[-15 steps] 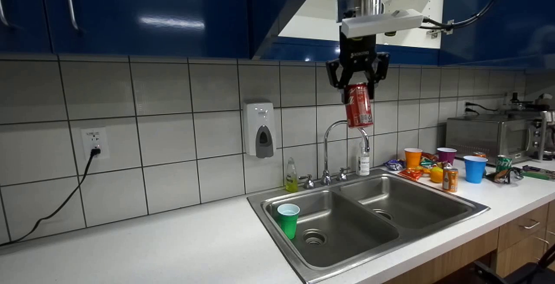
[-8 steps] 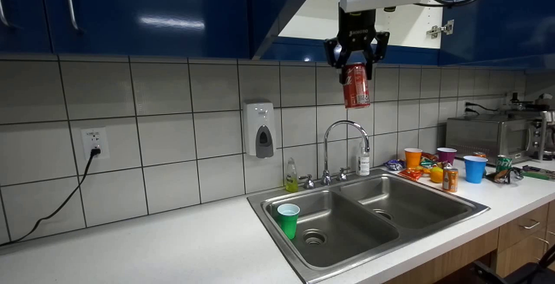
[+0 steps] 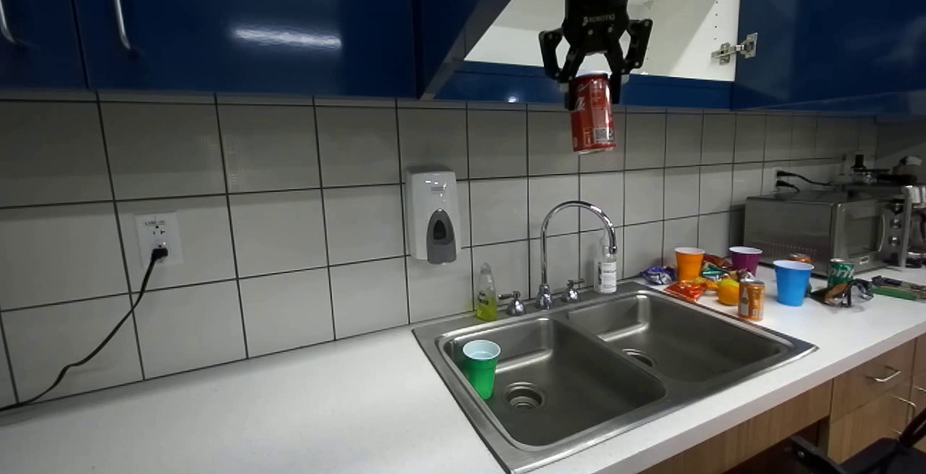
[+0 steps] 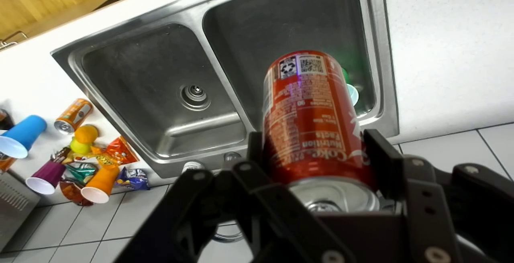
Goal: Put the Cola can in the open cabinet
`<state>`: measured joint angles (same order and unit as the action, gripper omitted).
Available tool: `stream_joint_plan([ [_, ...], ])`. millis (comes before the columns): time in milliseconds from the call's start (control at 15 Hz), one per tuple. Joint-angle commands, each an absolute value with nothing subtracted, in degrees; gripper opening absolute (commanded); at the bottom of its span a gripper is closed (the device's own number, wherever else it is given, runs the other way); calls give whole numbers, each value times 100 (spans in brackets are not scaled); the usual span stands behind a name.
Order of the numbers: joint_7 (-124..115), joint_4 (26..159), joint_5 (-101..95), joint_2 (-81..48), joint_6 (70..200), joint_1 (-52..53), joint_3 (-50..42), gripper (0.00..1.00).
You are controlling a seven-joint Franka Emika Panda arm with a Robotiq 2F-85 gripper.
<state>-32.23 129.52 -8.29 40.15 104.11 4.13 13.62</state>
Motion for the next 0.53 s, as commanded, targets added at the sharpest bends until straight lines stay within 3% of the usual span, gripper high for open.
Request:
stream_joint_plan([
  [0, -3205, 12700, -853, 4128, 10154, 183, 1464, 38],
  [467, -3213, 12638, -888, 4348, 9984, -111, 1348, 38],
])
